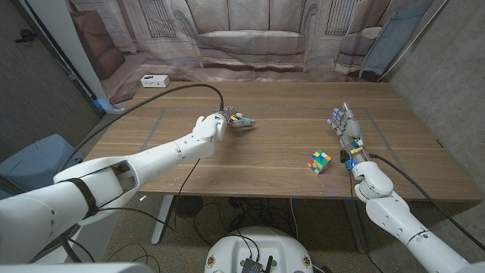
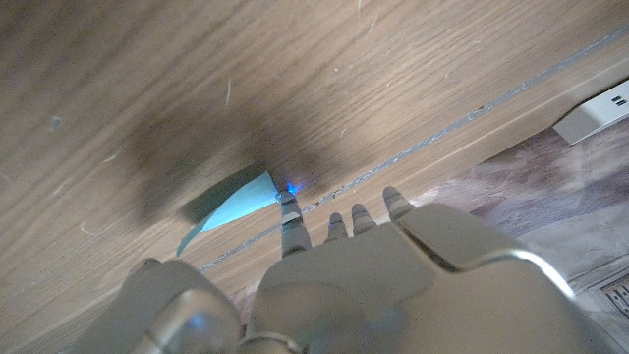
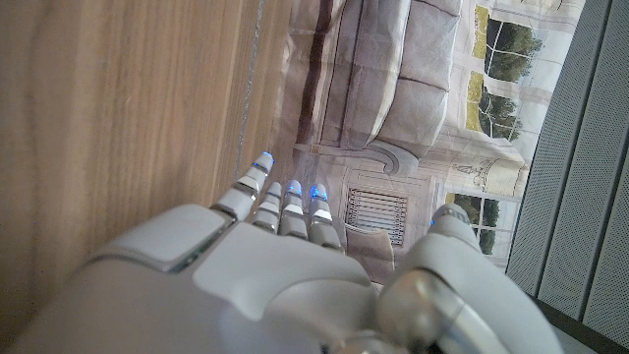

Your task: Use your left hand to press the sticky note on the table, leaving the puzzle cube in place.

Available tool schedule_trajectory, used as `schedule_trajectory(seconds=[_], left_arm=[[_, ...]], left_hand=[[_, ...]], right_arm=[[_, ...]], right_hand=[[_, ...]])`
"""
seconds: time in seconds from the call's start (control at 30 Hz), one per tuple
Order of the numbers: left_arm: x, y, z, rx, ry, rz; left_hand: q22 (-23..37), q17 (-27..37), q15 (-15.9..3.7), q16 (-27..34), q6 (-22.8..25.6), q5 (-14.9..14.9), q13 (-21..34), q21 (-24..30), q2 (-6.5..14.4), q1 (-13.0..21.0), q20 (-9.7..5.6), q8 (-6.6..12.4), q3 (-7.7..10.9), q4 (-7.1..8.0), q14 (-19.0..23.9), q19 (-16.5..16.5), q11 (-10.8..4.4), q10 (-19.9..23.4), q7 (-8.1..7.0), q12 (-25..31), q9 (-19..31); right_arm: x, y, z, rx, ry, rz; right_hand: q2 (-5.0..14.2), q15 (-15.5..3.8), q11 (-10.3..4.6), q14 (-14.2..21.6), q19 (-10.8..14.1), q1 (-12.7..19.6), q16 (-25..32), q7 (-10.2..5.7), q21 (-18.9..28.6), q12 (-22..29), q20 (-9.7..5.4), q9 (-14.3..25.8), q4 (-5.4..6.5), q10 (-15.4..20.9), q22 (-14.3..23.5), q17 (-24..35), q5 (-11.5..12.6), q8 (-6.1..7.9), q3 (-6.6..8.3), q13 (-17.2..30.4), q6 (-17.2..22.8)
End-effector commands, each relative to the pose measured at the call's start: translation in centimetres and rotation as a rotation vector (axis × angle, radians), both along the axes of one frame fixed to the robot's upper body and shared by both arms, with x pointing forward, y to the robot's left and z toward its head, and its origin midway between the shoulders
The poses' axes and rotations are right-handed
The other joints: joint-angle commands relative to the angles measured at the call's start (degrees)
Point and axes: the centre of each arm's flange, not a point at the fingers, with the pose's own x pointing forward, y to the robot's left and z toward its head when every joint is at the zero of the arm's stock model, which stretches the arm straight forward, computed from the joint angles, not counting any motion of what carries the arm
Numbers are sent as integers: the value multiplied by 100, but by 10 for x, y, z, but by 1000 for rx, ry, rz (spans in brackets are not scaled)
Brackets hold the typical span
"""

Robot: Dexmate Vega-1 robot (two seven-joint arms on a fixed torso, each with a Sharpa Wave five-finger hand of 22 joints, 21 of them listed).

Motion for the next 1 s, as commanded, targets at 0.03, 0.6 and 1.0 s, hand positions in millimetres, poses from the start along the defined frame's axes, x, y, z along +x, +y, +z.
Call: schedule_trajectory(seconds=[0.03, 0.6, 1.0], left_arm=[[2, 6, 1, 11, 1, 20], [0, 6, 3, -4, -4, 19], [-1, 6, 3, -10, -10, 15]], left_hand=[[15, 14, -43, 15, 72, 15, 5, 46, 60, 18, 15, 44, -35, 14, -792, -1497, -22, -412, 36, 64, 10], [15, 14, -27, 14, -14, 15, 6, 46, 81, 37, 27, 12, -55, 11, -782, -1493, -13, -418, -29, 60, 11], [17, 19, 89, 4, -1305, 8, 17, 47, 122, 83, 28, -153, -145, 5, -805, -1495, 45, -463, -138, 47, 21]], right_arm=[[2, 0, 0, 0, 3, 0], [4, -1, -1, 3, 6, 3], [2, -1, -1, -3, -1, 0]], right_hand=[[6, 32, 12, 10, 30, -19, 16, 3, -18, -6, 34, 14, -41, 64, 24, 20, 37, 5, 10, 8, 55], [14, 34, 7, 11, 25, -23, 16, 5, -21, -9, 31, 14, -49, 59, 25, 19, 37, 6, 7, 9, 62], [16, 38, 8, 10, 26, -27, 16, 3, -21, -9, 32, 14, -56, 63, 25, 18, 36, 8, 2, 9, 70]])
